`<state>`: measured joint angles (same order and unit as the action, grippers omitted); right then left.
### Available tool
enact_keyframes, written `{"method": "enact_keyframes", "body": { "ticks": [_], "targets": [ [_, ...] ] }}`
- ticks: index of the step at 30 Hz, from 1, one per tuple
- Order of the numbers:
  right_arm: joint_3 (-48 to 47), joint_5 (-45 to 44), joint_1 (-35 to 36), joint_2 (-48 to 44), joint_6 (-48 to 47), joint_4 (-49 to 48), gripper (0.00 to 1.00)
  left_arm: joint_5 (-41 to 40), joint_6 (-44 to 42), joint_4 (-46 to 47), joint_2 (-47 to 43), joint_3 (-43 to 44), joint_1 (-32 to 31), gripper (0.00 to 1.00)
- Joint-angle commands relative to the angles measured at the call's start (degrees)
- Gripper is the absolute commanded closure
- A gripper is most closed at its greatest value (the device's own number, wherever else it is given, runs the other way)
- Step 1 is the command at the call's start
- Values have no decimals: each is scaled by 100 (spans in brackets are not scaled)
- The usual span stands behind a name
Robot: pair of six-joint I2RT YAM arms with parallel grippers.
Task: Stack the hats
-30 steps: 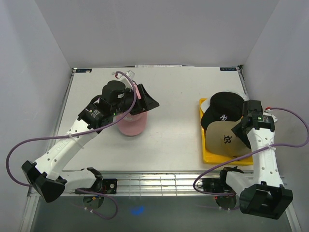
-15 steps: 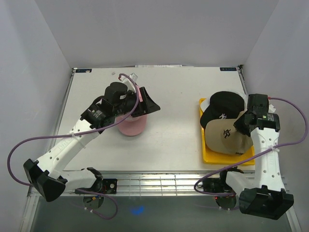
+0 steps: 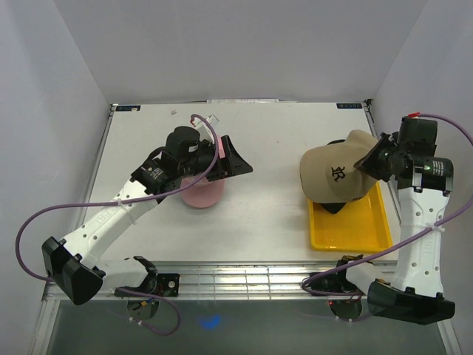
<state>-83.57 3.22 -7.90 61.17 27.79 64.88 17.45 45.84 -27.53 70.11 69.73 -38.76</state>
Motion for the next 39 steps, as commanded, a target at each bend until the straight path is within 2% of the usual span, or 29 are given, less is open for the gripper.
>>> {"method": "enact_keyframes", "body": {
  "ticks": [1,7,8,11,17,26,31,39],
  "targets": [
    [-528,1065,17,167,-362,-221,92,145,38,239,-32,23,-35,18],
    [-1300,1120,710,668,-336,-345,92,-452,144,-94,-76,400,-35,18],
    [-1441,884,1103,843,-292,-319,92,-497,153,-147,-67,453,-35,18],
    [-2013,663,1666,1212,-178,-266,92,-533,118,-244,38,638,-35,18],
    [-2803,618,2519,1853,-72,-397,92,-664,74,-358,117,822,-26,17],
    [-4324,460,3777,3276,-309,-441,92,-2640,266,-1578,-181,1718,-8,15],
    [-4887,416,4322,3876,-423,-704,92,-3843,601,-1826,-919,1675,-8,15],
    [-5178,223,5114,4395,-775,-1398,92,-4549,882,-2503,-1429,2150,-8,15]
  ]
}}
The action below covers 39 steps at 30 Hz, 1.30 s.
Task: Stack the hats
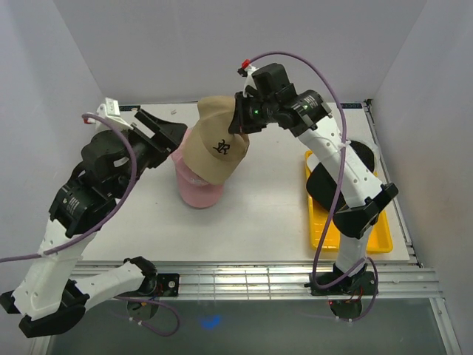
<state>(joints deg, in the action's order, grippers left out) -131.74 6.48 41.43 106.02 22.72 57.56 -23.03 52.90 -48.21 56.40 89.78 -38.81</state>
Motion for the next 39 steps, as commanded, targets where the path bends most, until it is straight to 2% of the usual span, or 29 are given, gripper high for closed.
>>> {"method": "enact_keyframes", "body": {
  "ticks": [1,24,34,39],
  "targets": [
    [-361,-147,225,-46,-286,-711,92,-536,229,-461,-146,145,5,15],
    [-449,-1061,1192,789,-927,-939,92,-615,264,-761,-323,-30,-4,15],
    [-291,-1289,1446,991,-1094,-1229,78,-712,370,-866,-481,-66,-4,15],
    [-238,-1439,1500,1114,-1147,-1300,75,-747,405,-901,-525,-74,-4,15]
  ]
}}
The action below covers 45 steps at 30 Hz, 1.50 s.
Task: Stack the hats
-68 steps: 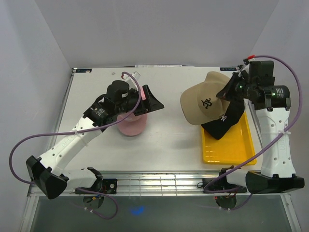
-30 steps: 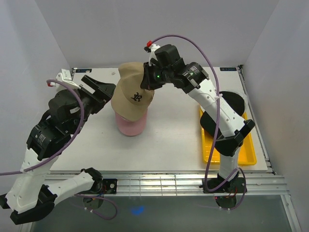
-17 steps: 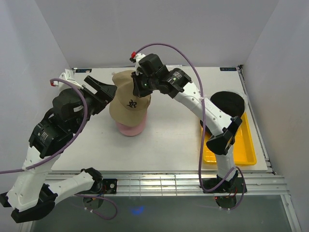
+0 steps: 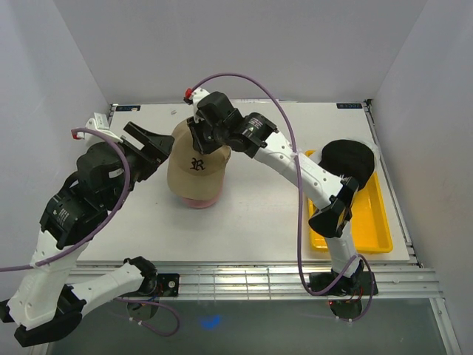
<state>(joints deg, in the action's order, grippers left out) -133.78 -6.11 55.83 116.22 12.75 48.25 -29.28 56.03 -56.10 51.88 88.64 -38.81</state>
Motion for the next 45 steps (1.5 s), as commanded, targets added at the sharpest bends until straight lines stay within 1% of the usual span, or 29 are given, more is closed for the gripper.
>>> {"method": "enact_keyframes", "body": {
  "ticks": [1,3,6,7,9,10,11,16,21,26,33,40,45],
  "targets": [
    [0,-189,85,111,-150,-386,75,-131,101,-112,-90,39,-4,15],
    [88,-259,120,111,-177,-465,75,-140,110,-130,-107,13,-4,15],
    [167,-294,165,128,-212,-527,70,-140,110,-121,-108,-5,-4,15],
    [168,-329,191,137,-221,-527,66,-140,119,-130,-116,-13,-4,15],
    [176,-356,200,146,-238,-527,64,-148,119,-130,-108,-40,-4,15],
    [194,-356,209,146,-247,-544,60,-148,119,-130,-108,-49,-4,15],
    [229,-365,217,146,-247,-553,58,-157,127,-130,-116,-57,-4,15],
    [326,-374,244,146,-291,-597,52,-166,171,-130,-134,-163,-4,15],
    [457,-408,270,94,-309,-650,48,-192,242,-130,-195,-268,5,15],
    [704,-417,288,-161,-361,-808,41,-219,321,-130,-213,-356,-4,15],
    [809,-470,297,-390,-414,-931,36,-254,321,-77,-117,-313,-4,15],
    [958,-338,297,-548,-405,-1133,32,-333,356,-77,-81,-304,5,14],
    [924,-382,297,-610,-414,-1169,30,-561,488,-270,103,-216,-4,14]
  ]
}}
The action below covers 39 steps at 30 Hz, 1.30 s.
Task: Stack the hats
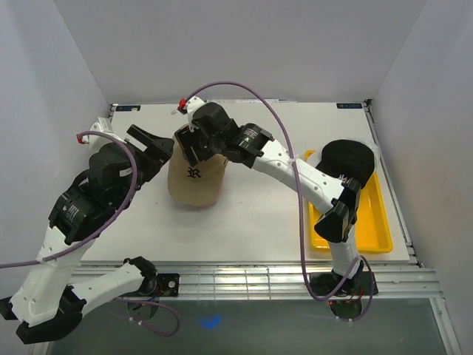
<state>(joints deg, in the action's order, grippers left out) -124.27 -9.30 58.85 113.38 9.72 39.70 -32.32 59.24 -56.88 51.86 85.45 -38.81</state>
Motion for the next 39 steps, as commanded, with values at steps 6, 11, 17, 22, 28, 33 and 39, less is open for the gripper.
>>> {"method": "enact_keyframes", "body": {
  "ticks": [6,11,17,22,28,33,39],
  "targets": [
    [60,-98,-5,-396,-101,-340,30,-512,456,-630,552,358,-4,16],
    [289,-230,-40,-554,-93,-358,29,-811,825,-1096,887,516,13,16],
    [701,-107,-119,-826,-14,-507,30,-487,791,-1045,1142,499,460,18],
    [1000,-28,-119,-1081,13,-630,30,927,299,-465,1099,0,1916,18],
    [1519,51,-146,-1538,118,-727,30,1946,70,-245,1011,-694,2737,19],
    [1739,68,-268,-1776,215,-736,30,2598,192,273,528,-1723,3063,19],
    [1432,1033,-725,-1600,329,-710,30,3520,307,774,-96,-2865,3406,19]
  ]
}}
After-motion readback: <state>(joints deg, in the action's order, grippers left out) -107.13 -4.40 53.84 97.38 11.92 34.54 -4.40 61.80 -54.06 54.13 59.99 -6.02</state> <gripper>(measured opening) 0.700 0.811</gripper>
